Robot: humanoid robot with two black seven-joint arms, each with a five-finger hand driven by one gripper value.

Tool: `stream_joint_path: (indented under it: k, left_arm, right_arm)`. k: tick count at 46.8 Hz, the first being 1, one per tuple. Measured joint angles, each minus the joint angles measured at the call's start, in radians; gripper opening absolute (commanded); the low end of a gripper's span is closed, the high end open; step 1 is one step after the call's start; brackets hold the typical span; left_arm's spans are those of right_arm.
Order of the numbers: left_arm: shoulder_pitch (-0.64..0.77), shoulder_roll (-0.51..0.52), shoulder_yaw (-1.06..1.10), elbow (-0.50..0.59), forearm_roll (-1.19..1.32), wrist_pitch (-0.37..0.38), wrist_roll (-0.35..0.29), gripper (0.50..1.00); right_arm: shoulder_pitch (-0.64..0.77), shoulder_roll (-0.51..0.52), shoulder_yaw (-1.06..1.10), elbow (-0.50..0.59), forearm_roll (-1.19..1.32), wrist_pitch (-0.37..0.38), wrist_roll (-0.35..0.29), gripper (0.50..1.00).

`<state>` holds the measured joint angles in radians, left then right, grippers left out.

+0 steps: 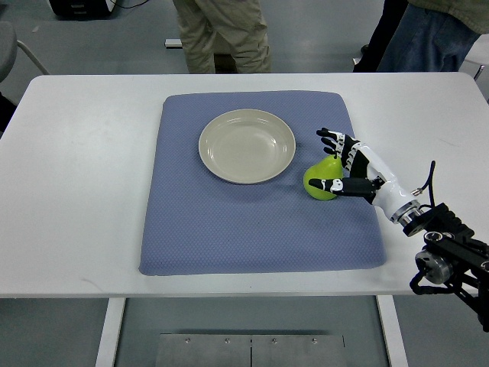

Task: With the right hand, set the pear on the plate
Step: 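Close the right hand's fingers around the green pear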

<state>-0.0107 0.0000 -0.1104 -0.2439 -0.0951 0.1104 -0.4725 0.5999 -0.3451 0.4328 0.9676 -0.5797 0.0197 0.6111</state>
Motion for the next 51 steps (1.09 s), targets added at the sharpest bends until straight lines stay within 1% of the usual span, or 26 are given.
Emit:
stream_joint_path:
  k: [11, 24, 42, 47, 50, 51]
  left_arm:
    - [0.000, 0.000, 0.000, 0.000, 0.000, 0.000, 0.000, 1.000]
    - [0.000, 0.000, 0.000, 0.000, 0.000, 0.000, 0.000, 1.000]
    - [0.000, 0.000, 0.000, 0.000, 0.000, 0.000, 0.000, 1.000]
    - [0.000, 0.000, 0.000, 0.000, 0.000, 0.000, 0.000, 1.000]
    - [0.000, 0.000, 0.000, 0.000, 0.000, 0.000, 0.000, 1.000]
    - [0.000, 0.000, 0.000, 0.000, 0.000, 0.000, 0.000, 1.000]
  right_arm:
    - [0.003, 0.014, -0.047, -0.008, -0.012, -0.078, 0.000, 1.000]
    - [0.001, 0.029, -0.048, -0.040, -0.012, -0.107, 0.000, 0.998]
    - [0.007, 0.038, -0.092, -0.079, -0.014, -0.113, 0.000, 0.985]
    - [0.008, 0.038, -0.092, -0.080, -0.014, -0.119, 0.000, 0.960]
    - [0.008, 0.038, -0.094, -0.082, -0.014, -0.130, 0.000, 0.899]
    - [0.008, 0.038, -0.094, -0.085, -0.014, -0.132, 0.000, 0.866]
